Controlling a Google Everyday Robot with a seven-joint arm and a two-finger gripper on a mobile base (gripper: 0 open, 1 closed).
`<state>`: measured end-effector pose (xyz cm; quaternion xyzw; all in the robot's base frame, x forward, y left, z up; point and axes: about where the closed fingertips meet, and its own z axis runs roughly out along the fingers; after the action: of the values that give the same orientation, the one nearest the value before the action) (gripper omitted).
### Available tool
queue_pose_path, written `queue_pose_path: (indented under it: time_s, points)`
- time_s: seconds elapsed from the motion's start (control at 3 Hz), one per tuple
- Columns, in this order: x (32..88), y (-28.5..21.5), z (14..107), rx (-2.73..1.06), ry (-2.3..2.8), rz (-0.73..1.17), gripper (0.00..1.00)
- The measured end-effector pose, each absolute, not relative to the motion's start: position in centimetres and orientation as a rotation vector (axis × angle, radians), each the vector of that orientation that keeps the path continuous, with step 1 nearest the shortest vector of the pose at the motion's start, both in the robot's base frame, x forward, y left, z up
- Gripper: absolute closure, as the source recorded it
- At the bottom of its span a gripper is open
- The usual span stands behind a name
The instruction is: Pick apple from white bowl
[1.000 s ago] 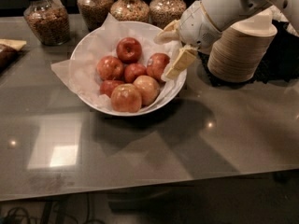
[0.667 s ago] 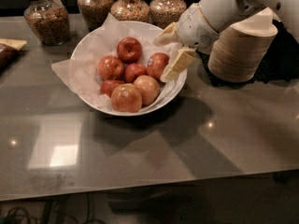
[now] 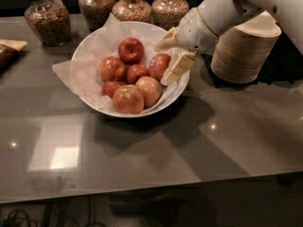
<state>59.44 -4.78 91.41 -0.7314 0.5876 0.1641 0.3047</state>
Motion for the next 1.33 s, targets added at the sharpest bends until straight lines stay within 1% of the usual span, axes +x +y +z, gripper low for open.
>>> queue_pose_path:
  time_s: [0.67, 1.0, 1.33]
  points:
    - [59.5, -5.1, 89.6, -1.945, 1.595, 0.462, 0.39]
    - [59.6, -5.1, 88.7, -1.956, 1.612, 0.475, 0.58]
    - [59.6, -5.1, 88.7, -1.956, 1.612, 0.475, 0.80]
